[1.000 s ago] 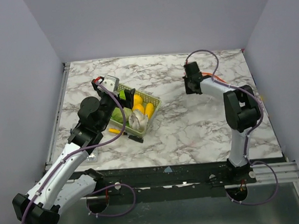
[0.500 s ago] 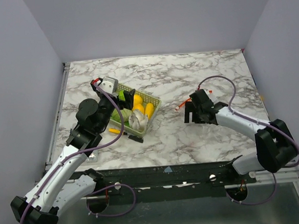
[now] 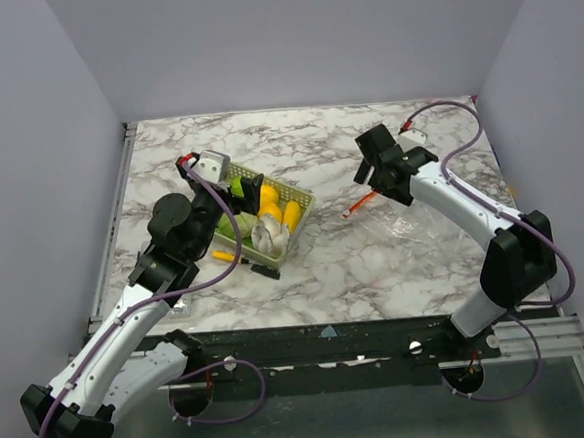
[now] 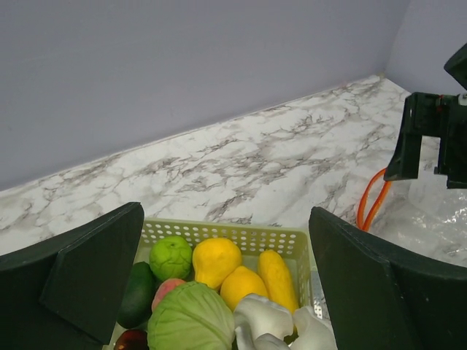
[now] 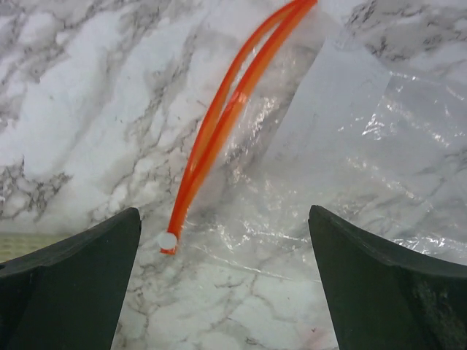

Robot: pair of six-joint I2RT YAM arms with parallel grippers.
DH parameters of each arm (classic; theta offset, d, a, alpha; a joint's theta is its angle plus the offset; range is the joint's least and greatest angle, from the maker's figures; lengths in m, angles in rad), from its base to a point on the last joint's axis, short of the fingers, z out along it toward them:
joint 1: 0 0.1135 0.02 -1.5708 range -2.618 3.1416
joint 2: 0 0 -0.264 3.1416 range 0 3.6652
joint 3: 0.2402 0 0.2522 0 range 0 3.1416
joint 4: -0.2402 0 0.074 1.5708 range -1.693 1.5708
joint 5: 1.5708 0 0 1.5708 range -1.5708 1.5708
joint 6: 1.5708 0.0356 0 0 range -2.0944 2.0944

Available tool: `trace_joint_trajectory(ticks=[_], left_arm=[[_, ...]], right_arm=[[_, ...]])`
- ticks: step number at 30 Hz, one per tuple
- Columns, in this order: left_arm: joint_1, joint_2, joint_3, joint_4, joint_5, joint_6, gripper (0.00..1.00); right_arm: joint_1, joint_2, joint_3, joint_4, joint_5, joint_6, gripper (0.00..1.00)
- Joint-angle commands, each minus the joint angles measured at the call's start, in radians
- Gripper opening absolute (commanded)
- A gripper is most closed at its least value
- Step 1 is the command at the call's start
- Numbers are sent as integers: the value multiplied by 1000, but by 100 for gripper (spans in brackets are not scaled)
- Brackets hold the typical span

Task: Place the food in the zip-top bag and seal the zipper
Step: Pick up the zipper food storage bag at the center of the board.

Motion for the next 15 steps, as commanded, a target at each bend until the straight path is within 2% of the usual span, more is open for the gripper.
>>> trace_joint_trajectory(ticks=[1, 10, 15], left_arm=[[-11, -27, 3, 10, -20, 4, 99], [-41, -54, -6, 18, -44, 18, 99], [-61, -62, -9, 20, -36, 17, 99]], right_arm=[[-3, 113, 155, -189, 202, 62, 100], [-2, 504, 558, -502, 418, 99, 100], [-3, 624, 612, -533, 444, 68, 96]])
